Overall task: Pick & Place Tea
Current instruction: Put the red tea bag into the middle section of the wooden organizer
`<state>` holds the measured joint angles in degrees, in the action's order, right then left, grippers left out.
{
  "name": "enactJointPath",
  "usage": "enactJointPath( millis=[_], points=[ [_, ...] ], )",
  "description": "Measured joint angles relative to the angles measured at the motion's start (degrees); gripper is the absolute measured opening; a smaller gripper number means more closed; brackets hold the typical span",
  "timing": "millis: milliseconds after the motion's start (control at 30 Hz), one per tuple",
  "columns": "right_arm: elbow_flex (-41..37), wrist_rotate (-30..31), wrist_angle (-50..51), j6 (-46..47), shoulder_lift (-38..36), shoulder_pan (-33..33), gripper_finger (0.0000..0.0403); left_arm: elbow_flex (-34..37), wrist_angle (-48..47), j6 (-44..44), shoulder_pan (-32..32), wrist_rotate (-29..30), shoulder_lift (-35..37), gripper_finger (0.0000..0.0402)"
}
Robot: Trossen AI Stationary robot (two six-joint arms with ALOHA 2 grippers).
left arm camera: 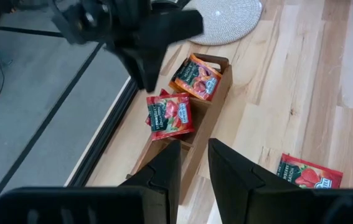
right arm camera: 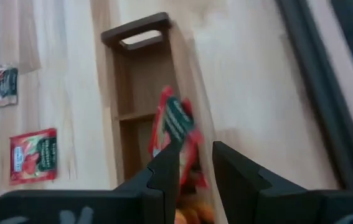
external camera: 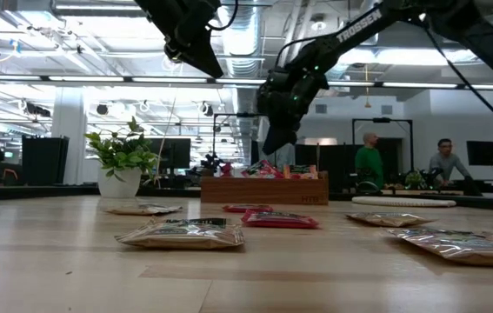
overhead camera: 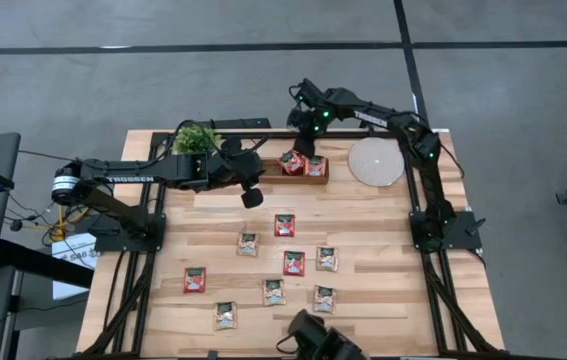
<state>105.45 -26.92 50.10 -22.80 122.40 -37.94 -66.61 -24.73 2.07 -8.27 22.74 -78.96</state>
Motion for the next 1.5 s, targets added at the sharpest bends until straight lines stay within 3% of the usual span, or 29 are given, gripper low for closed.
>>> enactJointPath(
  millis=[367,1500],
  points=[
    [0.09,3.26,-0.45,-1.28,1.52,0.97,0.0088,0.0,0.0,0.0,0.0,0.0,0.0,0.0074],
    [-2.27,2.92,-2.58,-2.33,1.76,1.59,0.0088,0.0,0.02,-0.04,0.0,0.0,0.0,0.0074]
  ],
)
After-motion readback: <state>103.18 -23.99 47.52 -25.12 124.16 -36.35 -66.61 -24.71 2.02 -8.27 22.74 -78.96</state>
